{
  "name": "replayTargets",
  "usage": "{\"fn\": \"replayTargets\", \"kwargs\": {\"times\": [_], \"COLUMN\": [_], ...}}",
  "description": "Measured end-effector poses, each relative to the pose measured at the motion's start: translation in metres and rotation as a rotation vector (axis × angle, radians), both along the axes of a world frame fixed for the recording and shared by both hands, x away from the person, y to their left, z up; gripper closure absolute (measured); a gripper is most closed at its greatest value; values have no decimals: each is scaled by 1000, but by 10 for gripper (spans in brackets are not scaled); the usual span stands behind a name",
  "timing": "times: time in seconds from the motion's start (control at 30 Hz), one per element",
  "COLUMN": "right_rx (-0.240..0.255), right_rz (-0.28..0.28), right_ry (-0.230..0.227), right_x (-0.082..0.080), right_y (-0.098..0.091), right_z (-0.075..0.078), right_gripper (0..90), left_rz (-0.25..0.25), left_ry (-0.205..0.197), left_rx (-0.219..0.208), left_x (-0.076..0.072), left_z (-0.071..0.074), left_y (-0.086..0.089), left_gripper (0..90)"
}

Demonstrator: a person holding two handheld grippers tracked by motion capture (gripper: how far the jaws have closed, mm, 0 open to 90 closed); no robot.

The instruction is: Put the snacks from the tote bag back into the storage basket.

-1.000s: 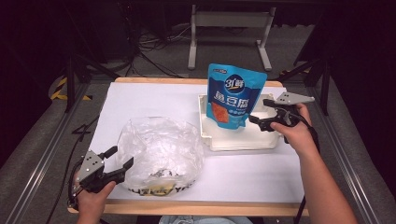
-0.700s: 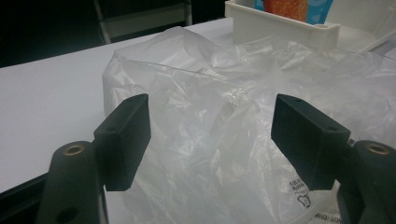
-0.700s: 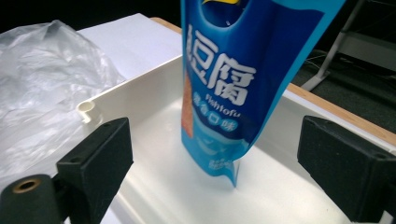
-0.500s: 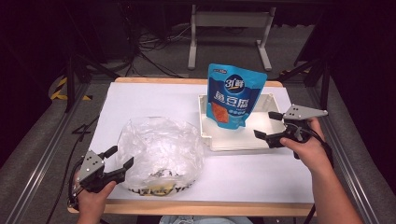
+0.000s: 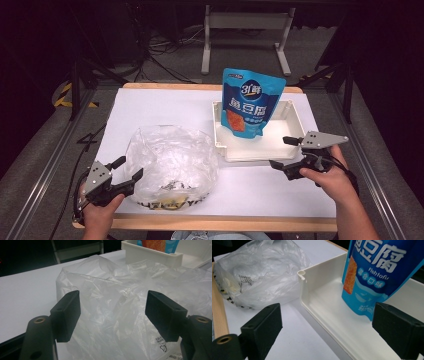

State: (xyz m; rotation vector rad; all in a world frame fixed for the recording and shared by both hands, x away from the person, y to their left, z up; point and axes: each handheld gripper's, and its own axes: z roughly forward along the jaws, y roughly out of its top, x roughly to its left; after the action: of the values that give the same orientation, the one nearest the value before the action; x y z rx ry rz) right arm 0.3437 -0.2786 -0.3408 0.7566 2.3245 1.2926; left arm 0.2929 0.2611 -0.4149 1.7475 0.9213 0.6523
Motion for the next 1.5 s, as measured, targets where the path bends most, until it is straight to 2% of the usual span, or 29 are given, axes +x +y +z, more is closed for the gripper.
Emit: {"fn": "replayTargets", "kwargs": {"times": [0.17,0.37,0.43,0.5,0.73,0.87,0.97,1.07,1.3,1.5], "right_rx": [-7,-16,-7,5,-12,-28,-36,-41,-63,-82], "right_rz": [14,28,32,36,48,53,56,48,-12,-17], "right_ry": [10,1,-9,2,18,24,25,35,60,70], "right_x": [-4,-9,-10,-11,-11,-11,-12,-11,-5,-2], "right_y": [3,7,7,8,12,14,15,15,14,16], "right_z": [-11,-20,-24,-30,-45,-53,-59,-65,-83,-92], "right_gripper": [95,94,94,94,93,87,81,81,82,81], "left_rz": [-2,-5,-3,-4,-11,-31,-41,-52,-66,-83], "left_ry": [1,2,2,2,4,18,25,37,59,48], "left_rx": [-1,0,0,-1,2,-13,-7,-7,-5,-7], "left_x": [0,0,0,-1,0,0,0,1,3,3], "left_z": [0,0,0,0,1,2,2,2,1,1], "left_y": [0,0,0,0,0,1,0,-1,-1,-1], "left_gripper": [295,295,295,296,298,305,308,307,279,276]}}
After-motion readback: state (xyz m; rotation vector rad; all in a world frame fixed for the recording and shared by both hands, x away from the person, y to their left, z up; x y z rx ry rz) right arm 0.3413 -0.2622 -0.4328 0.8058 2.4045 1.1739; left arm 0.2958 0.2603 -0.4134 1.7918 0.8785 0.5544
